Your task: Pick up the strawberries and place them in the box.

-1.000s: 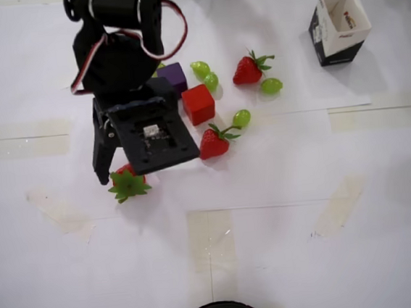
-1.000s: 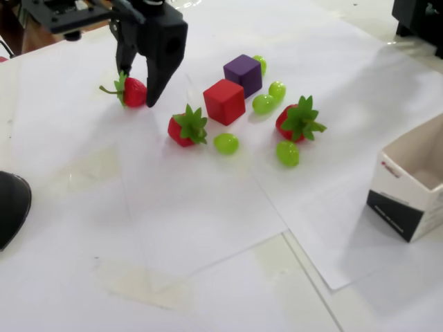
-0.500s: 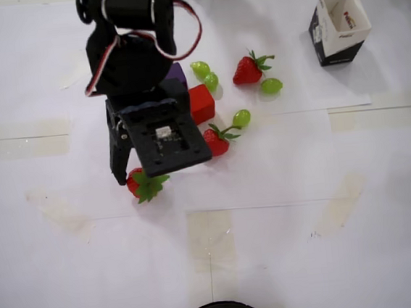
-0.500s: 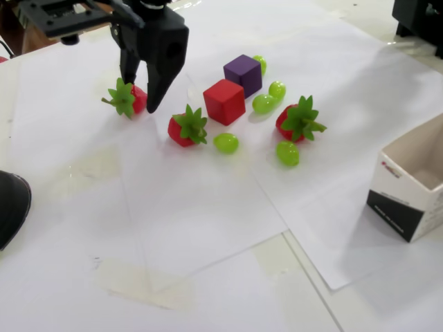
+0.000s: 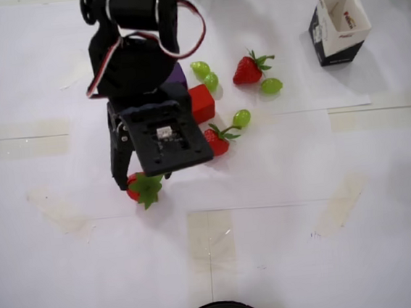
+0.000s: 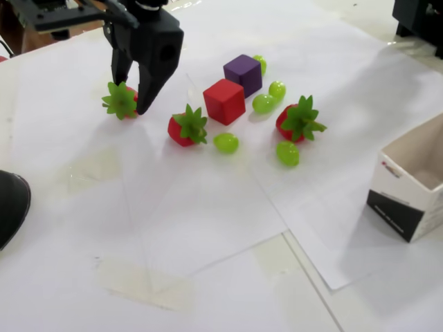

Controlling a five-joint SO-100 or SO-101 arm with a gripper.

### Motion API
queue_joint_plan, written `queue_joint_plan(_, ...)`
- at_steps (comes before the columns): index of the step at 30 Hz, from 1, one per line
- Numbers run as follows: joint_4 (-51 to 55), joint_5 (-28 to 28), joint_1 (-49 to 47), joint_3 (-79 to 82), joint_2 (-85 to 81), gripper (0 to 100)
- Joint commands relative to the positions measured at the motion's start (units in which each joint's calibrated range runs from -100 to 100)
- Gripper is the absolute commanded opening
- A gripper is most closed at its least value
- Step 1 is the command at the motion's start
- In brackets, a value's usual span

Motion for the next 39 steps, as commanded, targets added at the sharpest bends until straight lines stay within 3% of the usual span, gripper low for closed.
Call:
queue_joint_plan(1,0.2,-0.8,-0.1,0.4,-2.5,10)
queue_joint_plan(11,1.9,0.0,-1.7,1.1,-5.8,0)
queue_joint_plan(17,5.2,1.2,-2.3,-0.1,-12.2,0)
queue_joint_plan(26,-4.6,0.9,-1.9,-1.6,-12.0,0)
queue_joint_plan(34,-2.4,1.1,-1.6,-3.3,-7.2,20)
queue_joint_plan(39,-0.5,0.5,-1.7,-3.3,-4.8,26)
